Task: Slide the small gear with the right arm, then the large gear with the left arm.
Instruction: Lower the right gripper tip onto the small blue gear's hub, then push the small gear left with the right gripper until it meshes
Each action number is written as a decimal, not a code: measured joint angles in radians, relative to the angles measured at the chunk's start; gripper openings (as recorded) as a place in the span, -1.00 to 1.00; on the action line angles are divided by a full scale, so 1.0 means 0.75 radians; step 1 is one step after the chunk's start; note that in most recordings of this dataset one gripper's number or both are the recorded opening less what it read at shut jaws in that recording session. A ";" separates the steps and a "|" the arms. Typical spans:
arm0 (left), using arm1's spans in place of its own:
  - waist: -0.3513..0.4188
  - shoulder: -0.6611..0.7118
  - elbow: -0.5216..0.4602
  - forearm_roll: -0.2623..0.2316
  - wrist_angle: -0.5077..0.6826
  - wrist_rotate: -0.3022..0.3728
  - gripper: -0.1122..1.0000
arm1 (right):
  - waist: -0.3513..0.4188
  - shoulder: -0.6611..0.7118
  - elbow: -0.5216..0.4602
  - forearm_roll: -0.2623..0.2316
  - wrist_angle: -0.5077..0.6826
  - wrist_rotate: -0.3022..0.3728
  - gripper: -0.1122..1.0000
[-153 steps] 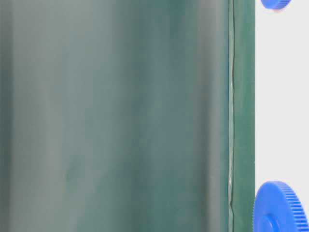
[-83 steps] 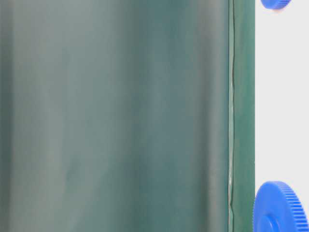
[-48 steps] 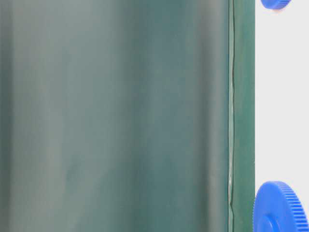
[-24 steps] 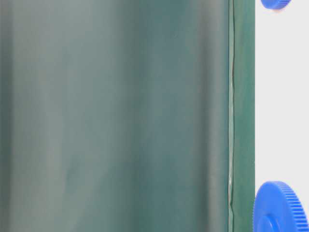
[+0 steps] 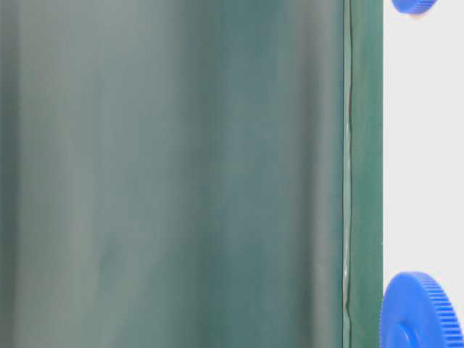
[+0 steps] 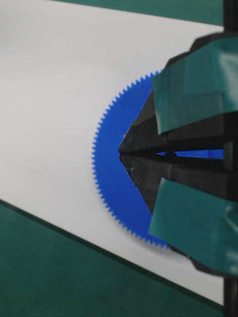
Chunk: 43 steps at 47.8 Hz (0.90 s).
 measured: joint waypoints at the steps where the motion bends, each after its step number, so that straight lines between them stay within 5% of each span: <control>1: 0.000 0.000 0.000 0.002 0.000 0.000 -0.79 | 0.000 -0.002 -0.002 -0.002 0.000 0.000 0.14; 25: 0.002 0.002 0.002 0.002 -0.002 0.000 -0.80 | 0.002 0.094 -0.022 0.002 -0.094 0.002 0.14; 43: 0.000 0.000 0.000 0.000 -0.006 0.000 -0.79 | 0.096 0.380 -0.258 0.002 -0.231 0.002 0.15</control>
